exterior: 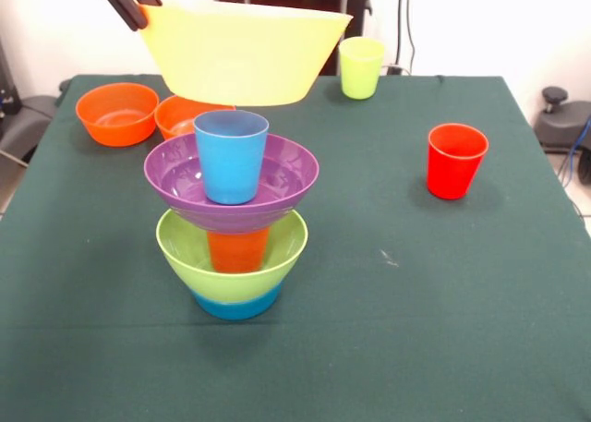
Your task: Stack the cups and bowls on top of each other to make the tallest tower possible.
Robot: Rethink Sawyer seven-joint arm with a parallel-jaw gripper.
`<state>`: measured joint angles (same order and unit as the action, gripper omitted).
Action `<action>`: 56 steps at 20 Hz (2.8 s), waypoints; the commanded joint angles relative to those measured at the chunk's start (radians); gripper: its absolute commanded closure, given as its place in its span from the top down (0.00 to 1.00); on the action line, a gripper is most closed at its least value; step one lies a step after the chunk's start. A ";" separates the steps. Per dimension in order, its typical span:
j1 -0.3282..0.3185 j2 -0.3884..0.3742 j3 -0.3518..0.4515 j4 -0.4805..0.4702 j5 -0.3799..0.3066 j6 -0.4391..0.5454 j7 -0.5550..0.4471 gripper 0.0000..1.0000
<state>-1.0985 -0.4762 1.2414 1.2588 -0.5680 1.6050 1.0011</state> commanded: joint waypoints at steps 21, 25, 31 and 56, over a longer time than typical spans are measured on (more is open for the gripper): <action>0.085 0.028 -0.095 -0.126 -0.103 0.044 -0.356 0.00; 0.091 0.032 -0.096 -0.139 -0.107 0.048 -0.363 0.00; 0.088 0.030 -0.097 -0.137 -0.111 0.048 -0.366 0.00; 0.055 -0.020 -0.146 0.059 -0.150 -0.048 -0.195 0.00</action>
<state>-1.0647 -0.4674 1.2073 1.2678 -0.6344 1.6046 1.0004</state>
